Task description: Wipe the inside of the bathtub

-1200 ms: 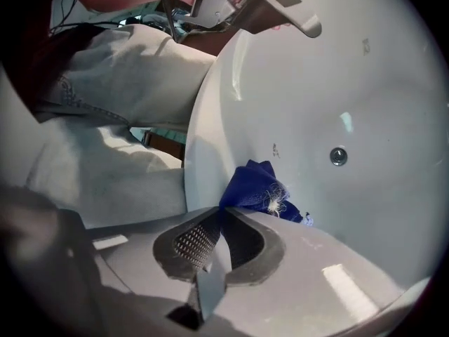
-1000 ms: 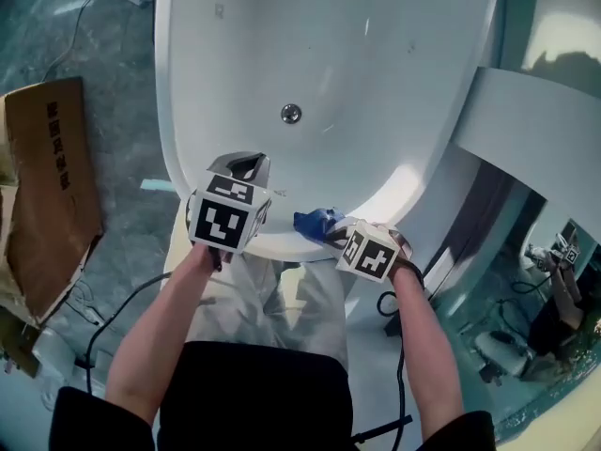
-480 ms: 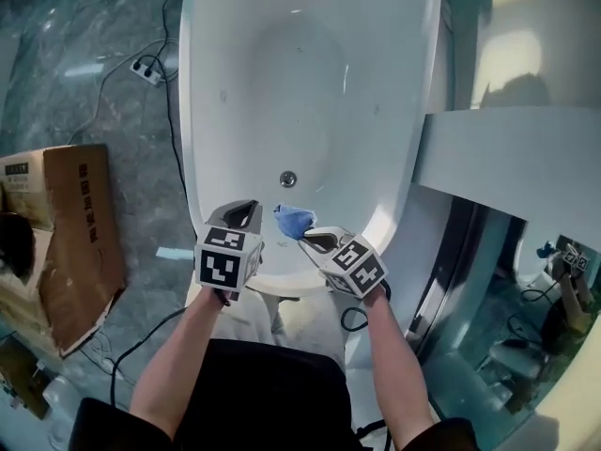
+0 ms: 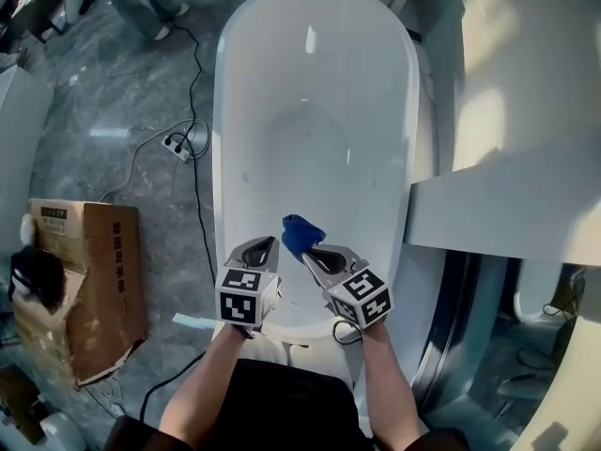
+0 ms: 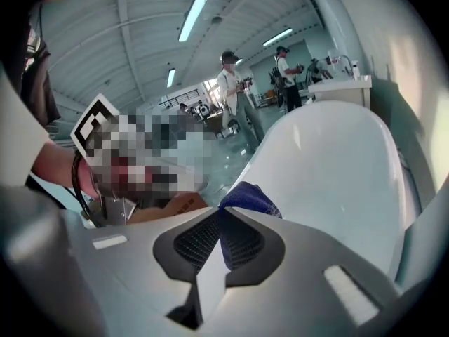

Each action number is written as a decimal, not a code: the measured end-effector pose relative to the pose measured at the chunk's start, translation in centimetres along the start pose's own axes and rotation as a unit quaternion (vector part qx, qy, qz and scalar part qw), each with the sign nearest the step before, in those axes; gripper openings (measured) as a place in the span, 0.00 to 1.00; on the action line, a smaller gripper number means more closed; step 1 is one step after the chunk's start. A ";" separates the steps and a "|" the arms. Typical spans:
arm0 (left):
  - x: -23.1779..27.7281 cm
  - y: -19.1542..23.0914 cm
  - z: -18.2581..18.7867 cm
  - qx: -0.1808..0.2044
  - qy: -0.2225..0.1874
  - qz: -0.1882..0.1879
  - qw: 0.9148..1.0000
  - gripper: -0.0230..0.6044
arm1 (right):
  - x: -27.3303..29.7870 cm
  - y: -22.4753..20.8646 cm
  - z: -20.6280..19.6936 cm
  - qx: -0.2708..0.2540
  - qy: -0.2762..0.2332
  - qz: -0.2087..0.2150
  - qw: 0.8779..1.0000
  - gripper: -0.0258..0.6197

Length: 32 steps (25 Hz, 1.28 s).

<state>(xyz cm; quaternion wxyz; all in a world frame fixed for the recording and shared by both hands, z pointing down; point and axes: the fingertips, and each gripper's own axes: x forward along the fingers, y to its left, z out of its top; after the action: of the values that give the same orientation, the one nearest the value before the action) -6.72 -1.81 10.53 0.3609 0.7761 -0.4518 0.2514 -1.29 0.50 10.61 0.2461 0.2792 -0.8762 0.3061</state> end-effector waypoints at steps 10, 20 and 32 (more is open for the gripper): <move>-6.8 -3.3 11.9 0.038 -0.132 0.005 0.991 0.04 | -7.7 1.4 13.6 -0.048 -0.131 -0.073 0.987 0.07; -15.3 -6.8 22.9 0.077 -0.272 0.001 0.959 0.04 | -16.0 4.9 26.1 -0.136 -0.263 -0.116 0.948 0.07; -22.4 -8.6 29.4 0.141 -0.374 0.062 0.915 0.04 | -20.9 8.1 32.9 -0.170 -0.358 -0.158 0.904 0.07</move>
<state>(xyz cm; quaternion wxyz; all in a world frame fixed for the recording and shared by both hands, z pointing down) -7.65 -10.42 -26.42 0.0360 0.8265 -0.5612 0.0259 0.05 -9.25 -27.96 0.0049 0.4588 -0.8884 -0.0111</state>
